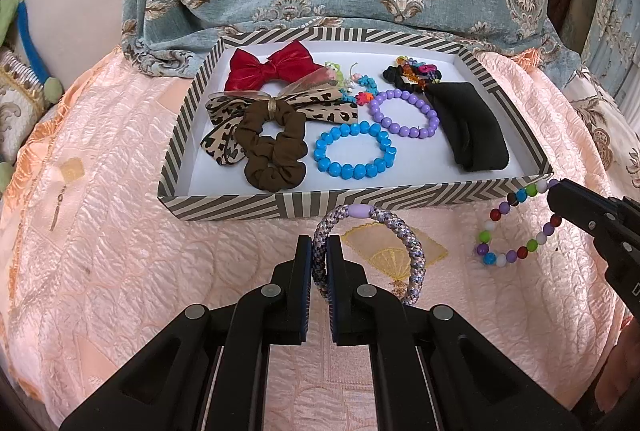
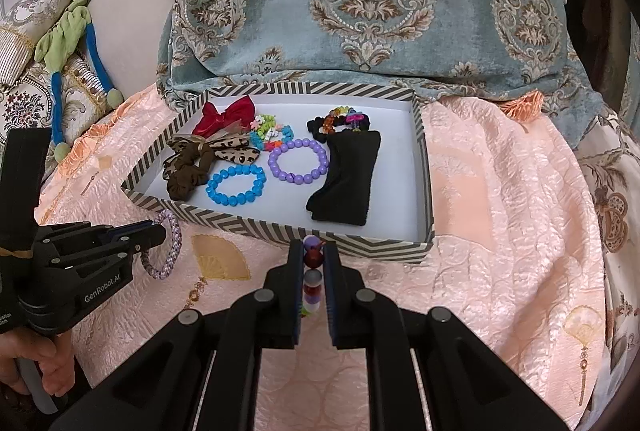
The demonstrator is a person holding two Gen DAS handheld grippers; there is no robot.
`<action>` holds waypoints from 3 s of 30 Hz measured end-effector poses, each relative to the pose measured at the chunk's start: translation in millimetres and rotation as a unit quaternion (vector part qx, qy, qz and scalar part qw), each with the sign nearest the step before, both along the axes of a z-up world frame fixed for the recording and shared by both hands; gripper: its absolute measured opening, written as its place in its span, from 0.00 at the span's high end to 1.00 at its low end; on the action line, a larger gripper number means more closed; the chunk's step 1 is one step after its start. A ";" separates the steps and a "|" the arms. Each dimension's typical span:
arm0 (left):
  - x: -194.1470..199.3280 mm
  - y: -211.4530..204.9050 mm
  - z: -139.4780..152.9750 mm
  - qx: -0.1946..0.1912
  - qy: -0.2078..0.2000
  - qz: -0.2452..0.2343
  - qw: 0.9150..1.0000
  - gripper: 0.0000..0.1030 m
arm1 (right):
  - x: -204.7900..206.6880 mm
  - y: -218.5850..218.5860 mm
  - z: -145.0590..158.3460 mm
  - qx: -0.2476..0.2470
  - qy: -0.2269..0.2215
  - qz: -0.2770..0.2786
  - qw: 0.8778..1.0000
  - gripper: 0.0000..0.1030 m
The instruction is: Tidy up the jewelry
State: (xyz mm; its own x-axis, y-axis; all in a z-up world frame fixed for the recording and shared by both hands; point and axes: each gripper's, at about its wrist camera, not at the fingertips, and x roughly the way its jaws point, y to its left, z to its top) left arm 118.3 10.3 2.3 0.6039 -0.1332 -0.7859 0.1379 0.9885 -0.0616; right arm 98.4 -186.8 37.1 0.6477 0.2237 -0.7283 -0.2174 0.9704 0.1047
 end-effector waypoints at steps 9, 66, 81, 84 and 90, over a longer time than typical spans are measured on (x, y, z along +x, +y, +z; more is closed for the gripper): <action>-0.3 0.1 0.3 0.000 0.000 0.000 1.000 1.00 | 0.1 0.0 -0.2 0.000 0.000 0.001 1.000 0.91; 110.2 -27.1 14.0 -0.061 0.005 -0.012 0.998 1.00 | 155.2 24.3 32.7 0.107 -0.002 0.015 0.994 0.91; 114.2 -24.8 -7.6 -0.044 0.025 0.002 0.999 1.00 | 198.6 27.3 -30.3 0.061 0.072 -0.013 0.996 0.68; 110.3 -22.4 -4.1 -0.053 0.025 0.003 0.998 0.97 | 189.1 22.3 -18.9 0.052 0.051 -0.021 0.997 0.68; 95.5 -11.0 25.9 -0.052 -0.024 0.021 0.998 0.76 | 160.9 -4.5 2.3 0.048 0.023 -0.052 0.997 0.63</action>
State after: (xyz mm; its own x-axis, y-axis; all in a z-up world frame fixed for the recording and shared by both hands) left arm 213.9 -0.7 28.2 0.6470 -0.1867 -0.7393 0.1022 0.9821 -0.1585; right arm 259.3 -191.2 39.4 0.6370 0.2270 -0.7367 -0.1085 0.9725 0.2059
